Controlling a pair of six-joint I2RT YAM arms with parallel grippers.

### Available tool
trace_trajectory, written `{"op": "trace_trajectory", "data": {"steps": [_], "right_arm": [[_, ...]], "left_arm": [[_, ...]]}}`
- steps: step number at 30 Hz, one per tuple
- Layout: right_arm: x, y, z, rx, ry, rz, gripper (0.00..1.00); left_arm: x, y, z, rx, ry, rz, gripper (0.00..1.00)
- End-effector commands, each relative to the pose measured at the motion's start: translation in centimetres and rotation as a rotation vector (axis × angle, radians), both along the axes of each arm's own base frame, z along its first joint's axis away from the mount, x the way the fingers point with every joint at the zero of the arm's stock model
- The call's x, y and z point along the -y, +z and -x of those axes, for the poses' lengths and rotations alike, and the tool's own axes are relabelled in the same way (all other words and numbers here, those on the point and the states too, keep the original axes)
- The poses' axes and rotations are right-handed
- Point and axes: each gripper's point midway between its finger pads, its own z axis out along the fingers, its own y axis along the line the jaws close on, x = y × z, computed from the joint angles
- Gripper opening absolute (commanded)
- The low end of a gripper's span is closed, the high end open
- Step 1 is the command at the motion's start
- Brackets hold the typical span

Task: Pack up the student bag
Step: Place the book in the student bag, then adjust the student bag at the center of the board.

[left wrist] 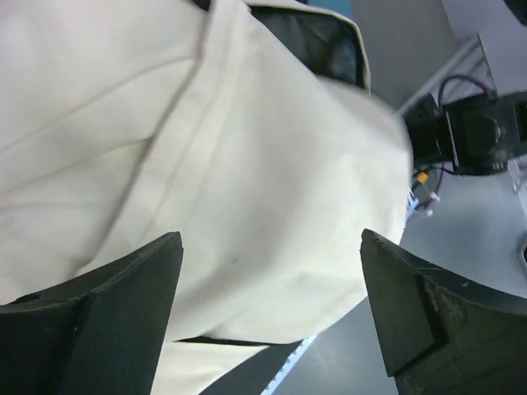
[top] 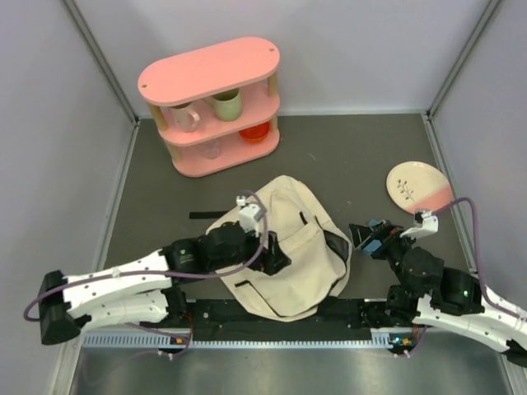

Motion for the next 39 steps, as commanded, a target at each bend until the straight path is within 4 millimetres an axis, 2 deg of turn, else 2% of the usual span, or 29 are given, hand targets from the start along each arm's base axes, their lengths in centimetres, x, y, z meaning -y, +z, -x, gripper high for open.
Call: {"op": "trace_trajectory", "data": {"steps": [1,3,4,6,8,9,11,13,14,16,17,19,20,22,23,24,30,32,34,36,37,39], "right_arm": [[2.8,-0.9,-0.1,-0.007,-0.077,0.112,0.99],[2.4,-1.5,0.0,-0.021,-0.062,0.133,0.99],[2.2,-1.8,0.0,-0.030,-0.058,0.146,0.99],[1.7,-2.5,-0.2,-0.054,-0.055,0.194,0.99],[1.3,-2.8,-0.3,-0.072,-0.048,0.232,0.99],[0.6,-3.6,-0.4,-0.104,-0.031,0.292,0.99],[0.1,-4.0,-0.8,-0.125,-0.011,0.386,0.99],[-0.4,-5.7,-1.4,-0.215,0.006,0.477,0.99],[-1.3,-5.9,-1.3,-0.248,0.078,0.489,0.99],[-0.9,-6.0,-2.3,-0.295,0.054,0.470,0.99],[-2.0,-6.3,-1.9,-0.295,0.152,0.465,0.99],[-2.5,-5.9,-2.7,-0.282,0.194,0.405,0.99],[-3.3,-6.5,-2.2,-0.312,0.259,0.379,0.99],[-3.0,-7.0,-3.1,-0.334,0.261,0.342,0.99],[-3.5,-8.1,-2.8,-0.377,0.312,0.330,0.99],[-4.0,-8.4,-2.7,-0.394,0.342,0.305,0.99],[-5.6,-11.4,-3.2,-0.471,0.357,0.194,0.96],[-5.9,-12.4,-3.1,-0.482,0.362,0.173,0.87],[-6.1,-13.4,-2.6,-0.503,0.378,0.153,0.67],[-7.0,-13.1,-2.2,-0.482,0.420,0.104,0.58],[-7.1,-13.8,-1.8,-0.496,0.428,0.085,0.48],[-7.5,-13.8,-1.5,-0.489,0.443,0.047,0.44]], "left_arm": [[-6.0,-1.3,-2.4,0.005,0.331,-0.007,0.96],[-7.9,-1.7,-2.9,0.015,0.414,0.014,0.98],[-8.5,-2.8,-2.8,-0.021,0.456,0.016,0.99],[-9.4,-3.3,-2.7,-0.041,0.501,0.040,0.98],[-9.9,-4.6,-2.5,-0.080,0.531,0.044,0.98],[-10.1,-4.7,-2.5,-0.085,0.546,0.051,0.98],[-10.9,-6.0,-2.1,-0.126,0.580,0.025,0.99],[-12.0,-7.2,-2.0,-0.162,0.637,-0.009,0.99],[-12.2,-7.4,-1.9,-0.164,0.644,-0.019,0.99],[-12.8,-7.3,-2.0,-0.182,0.686,-0.029,0.99],[-13.3,-7.8,-1.8,-0.187,0.693,-0.060,0.99],[-13.4,-8.5,-1.6,-0.200,0.694,-0.079,0.99],[-13.1,-8.7,-1.6,-0.210,0.695,-0.075,0.99],[-12.6,-9.8,-1.2,-0.236,0.677,-0.077,0.98],[-12.4,-10.2,-1.2,-0.240,0.672,-0.080,0.98],[-11.9,-10.1,-1.4,-0.237,0.665,-0.054,0.98],[-12.5,-12.5,-2.4,-0.199,0.722,-0.037,0.99],[-12.4,-12.1,-2.9,-0.172,0.727,-0.008,0.99],[-12.0,-11.6,-3.6,-0.129,0.714,0.024,0.99],[-12.1,-11.3,-4.4,-0.099,0.704,0.025,0.95],[-12.0,-10.8,-5.0,-0.089,0.703,0.043,0.93],[-12.3,-10.4,-6.1,-0.061,0.694,0.026,0.86]]}}
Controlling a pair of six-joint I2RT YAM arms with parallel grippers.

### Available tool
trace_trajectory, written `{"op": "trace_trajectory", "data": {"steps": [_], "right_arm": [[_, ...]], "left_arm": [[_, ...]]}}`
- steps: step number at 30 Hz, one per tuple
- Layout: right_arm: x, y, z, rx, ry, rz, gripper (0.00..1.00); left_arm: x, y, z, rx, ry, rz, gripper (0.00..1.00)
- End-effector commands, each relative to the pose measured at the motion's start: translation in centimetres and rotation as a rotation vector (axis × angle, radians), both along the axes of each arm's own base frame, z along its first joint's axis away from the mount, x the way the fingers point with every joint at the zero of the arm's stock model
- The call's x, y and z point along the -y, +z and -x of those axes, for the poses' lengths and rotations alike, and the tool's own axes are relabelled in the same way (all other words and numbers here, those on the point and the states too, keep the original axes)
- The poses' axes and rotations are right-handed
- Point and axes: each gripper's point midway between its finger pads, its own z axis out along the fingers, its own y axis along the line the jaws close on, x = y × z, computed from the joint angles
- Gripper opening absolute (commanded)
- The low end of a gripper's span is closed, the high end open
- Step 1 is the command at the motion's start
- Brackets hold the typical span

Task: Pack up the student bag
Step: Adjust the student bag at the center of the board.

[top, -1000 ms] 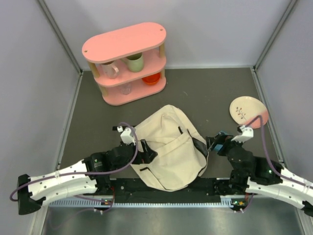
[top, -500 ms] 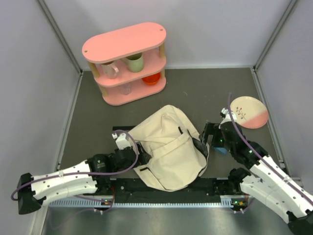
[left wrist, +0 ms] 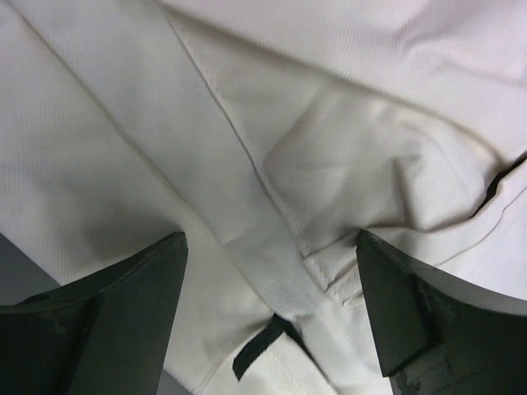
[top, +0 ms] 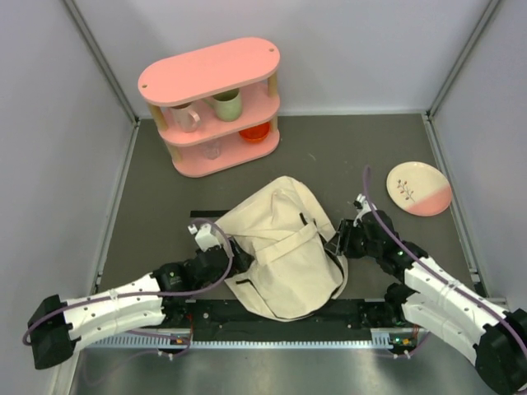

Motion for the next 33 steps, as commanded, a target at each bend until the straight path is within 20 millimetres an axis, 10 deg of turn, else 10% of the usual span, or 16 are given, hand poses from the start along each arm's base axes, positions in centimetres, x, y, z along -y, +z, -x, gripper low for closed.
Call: {"op": "trace_trajectory", "data": {"steps": [1,7,20,27,33], "right_arm": [[-2.5,1.3,0.6,0.011,0.039,-0.192,0.41],[-4.1,1.5,1.5,0.016,0.001,-0.369,0.28],[-8.3,2.0,4.4,0.046,0.011,-0.347,0.40],[-4.4,4.8,2.6,0.194,-0.070,-0.168,0.78],[0.3,7.6,0.0,0.320,-0.232,-0.121,0.86]], "left_arm": [[0.1,2.3,-3.7,0.135,0.016,0.016,0.84],[-0.8,4.0,-8.5,0.175,0.003,-0.051,0.82],[-0.2,8.1,-18.0,0.226,-0.144,-0.095,0.95],[-1.1,8.9,-17.2,0.182,-0.186,-0.125,0.98],[-4.0,8.5,-12.9,0.167,-0.109,-0.146,0.98]]}}
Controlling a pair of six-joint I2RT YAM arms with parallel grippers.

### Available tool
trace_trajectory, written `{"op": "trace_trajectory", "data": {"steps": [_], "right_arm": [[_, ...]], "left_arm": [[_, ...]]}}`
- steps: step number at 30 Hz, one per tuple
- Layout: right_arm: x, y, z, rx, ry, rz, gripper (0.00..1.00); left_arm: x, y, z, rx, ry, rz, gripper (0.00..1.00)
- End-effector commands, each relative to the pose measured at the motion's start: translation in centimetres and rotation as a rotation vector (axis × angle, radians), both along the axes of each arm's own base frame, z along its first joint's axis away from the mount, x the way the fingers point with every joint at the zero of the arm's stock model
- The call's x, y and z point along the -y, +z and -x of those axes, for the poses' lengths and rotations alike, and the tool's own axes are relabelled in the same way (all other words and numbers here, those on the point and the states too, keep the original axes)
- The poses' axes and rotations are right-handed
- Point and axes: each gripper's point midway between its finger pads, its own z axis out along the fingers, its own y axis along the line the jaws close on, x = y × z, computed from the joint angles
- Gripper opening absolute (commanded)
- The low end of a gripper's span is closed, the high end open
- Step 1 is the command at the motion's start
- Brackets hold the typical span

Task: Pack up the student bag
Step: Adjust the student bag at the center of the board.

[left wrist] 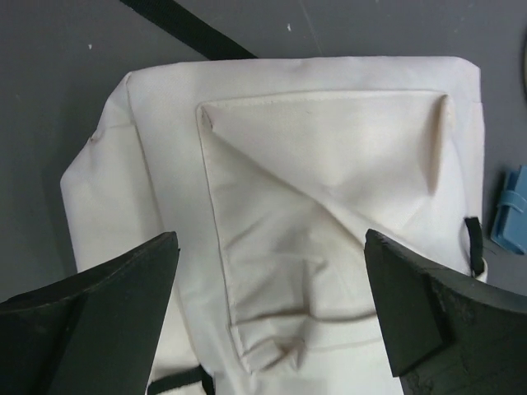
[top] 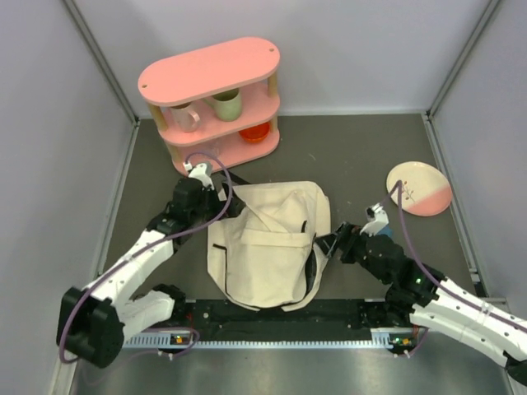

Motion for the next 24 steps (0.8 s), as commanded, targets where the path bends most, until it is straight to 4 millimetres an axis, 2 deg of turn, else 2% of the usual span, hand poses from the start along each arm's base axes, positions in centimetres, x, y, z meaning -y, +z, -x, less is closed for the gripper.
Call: {"op": "trace_trajectory", "data": {"steps": [1,2,4,6,7,11,13,15,18,20,21,22,23,24], "right_arm": [[3.4,1.4,-2.4,0.055,-0.133,0.079,0.86],[3.4,1.1,-2.7,0.043,-0.130,0.086,0.84],[3.2,0.7,-3.3,0.027,-0.112,0.095,0.78],[2.8,0.4,-3.9,0.008,-0.105,0.104,0.74],[3.0,0.3,-4.4,0.002,-0.120,0.108,0.74],[3.6,-0.3,-6.1,-0.036,-0.154,0.113,0.84],[2.7,-0.2,-6.9,-0.046,-0.121,0.068,0.86],[2.9,-0.2,-8.3,-0.050,-0.133,0.056,0.90],[2.0,0.8,-9.7,-0.005,-0.093,0.012,0.93],[1.3,-0.4,-10.1,-0.050,-0.055,0.017,0.97],[1.0,-0.1,-10.6,-0.051,-0.042,0.009,0.97],[0.6,-1.0,-11.2,-0.074,-0.035,0.016,0.98],[0.5,-1.3,-11.6,-0.074,-0.035,0.014,0.98],[0.5,-1.4,-12.0,-0.083,-0.042,0.002,0.98]], "left_arm": [[-1.8,0.9,3.0,0.042,0.028,0.005,0.98],[-2.0,-0.1,3.8,0.020,0.030,0.012,0.98],[-1.9,0.1,4.9,0.025,0.022,0.045,0.98],[-1.4,-1.1,6.3,-0.018,0.005,0.090,0.98],[-1.2,-1.4,6.8,-0.030,-0.003,0.107,0.98],[-1.3,-4.7,8.9,-0.127,0.013,0.128,0.99],[-1.4,-5.2,9.3,-0.137,0.023,0.138,0.99],[-1.6,-5.9,9.6,-0.146,0.036,0.137,0.99],[-2.1,-6.9,9.7,-0.163,0.061,0.124,0.99],[-1.7,-7.3,9.6,-0.161,0.056,0.143,0.99],[-1.5,-7.7,9.6,-0.171,0.048,0.148,0.99],[-1.1,-8.1,9.8,-0.185,0.032,0.168,0.99],[-0.7,-7.8,9.3,-0.161,0.024,0.187,0.99],[-0.5,-8.5,9.3,-0.185,0.018,0.186,0.99]]}}
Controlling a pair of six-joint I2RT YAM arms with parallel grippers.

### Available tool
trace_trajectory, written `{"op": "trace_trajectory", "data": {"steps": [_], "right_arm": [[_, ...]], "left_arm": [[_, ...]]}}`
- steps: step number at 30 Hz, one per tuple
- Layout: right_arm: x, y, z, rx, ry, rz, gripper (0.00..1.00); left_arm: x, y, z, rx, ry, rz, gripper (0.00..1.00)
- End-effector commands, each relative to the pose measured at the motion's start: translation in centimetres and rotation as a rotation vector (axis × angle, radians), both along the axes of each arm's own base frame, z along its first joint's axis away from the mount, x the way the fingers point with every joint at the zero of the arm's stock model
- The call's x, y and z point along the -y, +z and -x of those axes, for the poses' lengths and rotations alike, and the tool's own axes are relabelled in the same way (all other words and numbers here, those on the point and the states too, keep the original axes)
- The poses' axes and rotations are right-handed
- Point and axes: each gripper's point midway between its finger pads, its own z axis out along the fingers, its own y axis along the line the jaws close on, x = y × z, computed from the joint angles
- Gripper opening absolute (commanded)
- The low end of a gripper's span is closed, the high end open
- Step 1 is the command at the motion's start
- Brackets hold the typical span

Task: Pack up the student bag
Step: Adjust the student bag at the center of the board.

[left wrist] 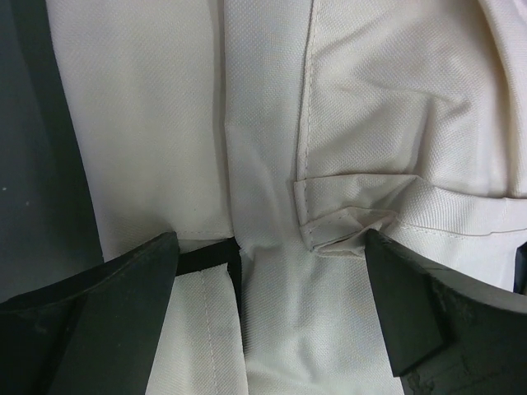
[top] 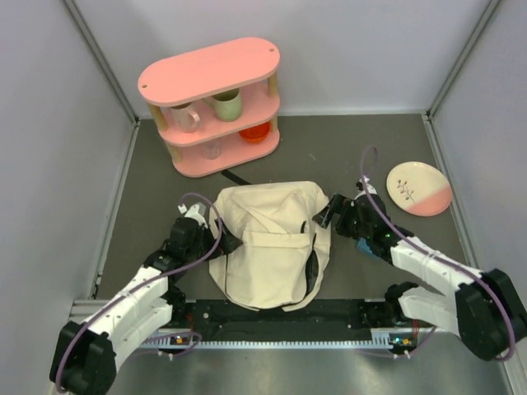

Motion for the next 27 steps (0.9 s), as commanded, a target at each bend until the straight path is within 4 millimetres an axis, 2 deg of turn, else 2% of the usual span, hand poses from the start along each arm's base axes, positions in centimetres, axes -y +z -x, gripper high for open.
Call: {"op": "trace_trajectory", "data": {"steps": [1,3,4,5,6,7,9,10,11,12,13,14,15,16,17,18,19,20,21,22,23,24,26,27], "right_arm": [[-2.4,2.3,-3.6,0.092,0.065,-0.092,0.98],[-2.1,1.7,-4.6,0.081,0.043,-0.081,0.97],[-2.2,2.1,-5.3,0.103,0.043,-0.093,0.95],[-2.3,0.9,-5.6,0.077,0.048,-0.090,0.85],[-2.4,0.9,-5.8,0.066,0.065,-0.125,0.80],[-2.7,1.0,-5.9,0.069,0.080,-0.140,0.63],[-2.9,0.7,-6.0,0.074,0.083,-0.165,0.46],[-2.9,0.8,-5.9,0.083,0.082,-0.177,0.24],[-2.9,1.0,-5.7,0.100,0.069,-0.212,0.14],[-2.8,1.0,-5.5,0.100,0.056,-0.224,0.07],[-2.7,1.1,-5.3,0.106,0.048,-0.238,0.05],[-2.4,0.1,-4.4,0.069,0.020,-0.263,0.05],[-2.3,1.2,-4.5,0.120,0.002,-0.297,0.05],[-2.1,1.1,-4.1,0.123,-0.017,-0.316,0.01],[-1.7,-0.2,-2.9,0.086,-0.052,-0.334,0.00],[-1.0,0.1,-3.0,0.112,-0.110,-0.334,0.00],[-0.6,-0.2,-2.6,0.110,-0.140,-0.332,0.00],[-0.2,-1.3,-1.8,0.081,-0.191,-0.321,0.00],[-0.2,-1.2,-1.3,0.081,-0.199,-0.318,0.00],[-0.7,-1.4,-0.7,0.070,-0.182,-0.312,0.00],[-1.2,-1.3,-0.4,0.080,-0.183,-0.290,0.00],[-1.5,-1.5,-0.1,0.067,-0.170,-0.276,0.00],[-1.9,-1.3,0.1,0.070,-0.152,-0.269,0.01],[-1.9,-1.3,0.0,0.067,-0.157,-0.265,0.02]], "left_arm": [[1.6,-0.8,-0.5,-0.004,-0.044,0.066,0.99],[1.9,-1.4,-1.0,-0.023,-0.043,0.058,0.97],[1.9,-1.1,-1.6,-0.017,-0.036,0.049,0.97],[1.9,-1.2,-1.9,-0.019,-0.033,0.040,0.96],[1.8,-1.4,-2.4,-0.021,-0.020,0.029,0.96],[1.9,-1.1,-2.9,-0.007,-0.019,0.028,0.96],[1.7,-1.2,-4.2,0.015,0.007,-0.001,0.96],[1.8,-0.3,-5.4,0.043,0.014,-0.006,0.96],[1.9,-0.7,-6.1,0.032,0.010,-0.027,0.96],[2.2,-0.3,-6.9,0.043,0.001,-0.035,0.96],[3.0,1.7,-8.9,0.095,-0.018,-0.038,0.96],[3.4,0.8,-9.7,0.066,-0.036,-0.062,0.96],[3.8,1.2,-10.7,0.069,-0.050,-0.076,0.96],[4.5,3.3,-12.9,0.105,-0.068,-0.087,0.96],[5.0,2.3,-13.8,0.070,-0.084,-0.110,0.96],[5.7,4.5,-16.0,0.120,-0.093,-0.107,0.96],[6.1,4.8,-17.0,0.128,-0.098,-0.111,0.97],[5.9,3.9,-17.6,0.095,-0.100,-0.131,0.98],[6.3,5.5,-19.2,0.136,-0.103,-0.134,0.98],[6.3,5.8,-19.9,0.135,-0.101,-0.143,0.99],[6.1,5.1,-19.6,0.088,-0.106,-0.163,0.99],[6.0,5.9,-20.2,0.111,-0.102,-0.178,0.99],[5.3,6.5,-19.7,0.120,-0.087,-0.199,0.99],[4.7,6.1,-19.0,0.114,-0.082,-0.218,0.99]]}}
